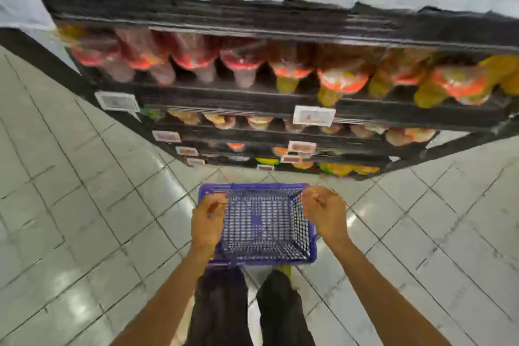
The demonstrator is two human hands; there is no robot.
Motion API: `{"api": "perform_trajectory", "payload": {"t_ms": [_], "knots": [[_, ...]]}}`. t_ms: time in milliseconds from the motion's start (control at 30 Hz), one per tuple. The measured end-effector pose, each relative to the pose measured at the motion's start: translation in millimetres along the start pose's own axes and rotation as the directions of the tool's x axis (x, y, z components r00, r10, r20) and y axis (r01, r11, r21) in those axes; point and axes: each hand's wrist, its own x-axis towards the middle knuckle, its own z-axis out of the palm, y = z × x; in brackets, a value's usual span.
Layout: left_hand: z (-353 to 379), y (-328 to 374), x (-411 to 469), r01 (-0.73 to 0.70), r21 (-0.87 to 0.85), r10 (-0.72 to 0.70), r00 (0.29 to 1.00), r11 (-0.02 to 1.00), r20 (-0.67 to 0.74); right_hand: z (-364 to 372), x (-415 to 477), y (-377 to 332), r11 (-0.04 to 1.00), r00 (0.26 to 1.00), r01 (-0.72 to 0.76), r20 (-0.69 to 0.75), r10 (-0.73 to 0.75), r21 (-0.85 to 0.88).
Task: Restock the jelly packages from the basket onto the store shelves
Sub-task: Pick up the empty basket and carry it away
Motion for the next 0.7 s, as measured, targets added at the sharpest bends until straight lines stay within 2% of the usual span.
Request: {"api": "perform_trajectory", "payload": {"t_ms": [67, 133, 200, 267, 400, 467, 567, 700], "knots": [[12.0, -47.9, 10.2, 0.083, 0.039, -0.085, 0.995, 0.996, 0.052, 10.5, 12.4, 54.8, 0.997, 0.996, -0.071, 0.042, 0.073, -0.037], [19.9, -95.7, 26.4, 0.141, 0.058, -0.143, 0.989, 0.988, 0.028, 23.0, 28.2, 110.1, 0.985, 0.987, -0.135, 0.069, 0.143, -0.107], [26.4, -139.4, 44.2, 0.268, 0.135, -0.272, 0.962, 0.954, 0.005, 37.7, 43.0, 162.1, 0.96, 0.971, -0.204, 0.086, 0.224, -0.194], [28.6, -187.4, 66.4, 0.372, 0.266, -0.364, 0.928, 0.889, -0.08, 53.2, 59.6, 212.3, 0.934, 0.961, -0.249, 0.055, 0.271, -0.254], [32.9, -268.5, 109.6, 0.504, 0.392, -0.466, 0.863, 0.77, -0.195, 85.0, 96.1, 289.6, 0.871, 0.922, -0.376, -0.033, 0.386, -0.316], [32.8, -302.6, 127.3, 0.562, 0.39, -0.482, 0.827, 0.729, -0.289, 99.1, 115.1, 321.2, 0.855, 0.908, -0.414, -0.068, 0.414, -0.314], [35.4, -342.8, 149.2, 0.609, 0.296, -0.491, 0.781, 0.736, -0.386, 117.6, 143.2, 356.6, 0.835, 0.875, -0.48, -0.087, 0.475, -0.269], [35.7, -380.3, 176.4, 0.611, 0.249, -0.523, 0.782, 0.751, -0.339, 139.5, 168.0, 383.0, 0.79, 0.81, -0.585, -0.089, 0.58, -0.183]]}}
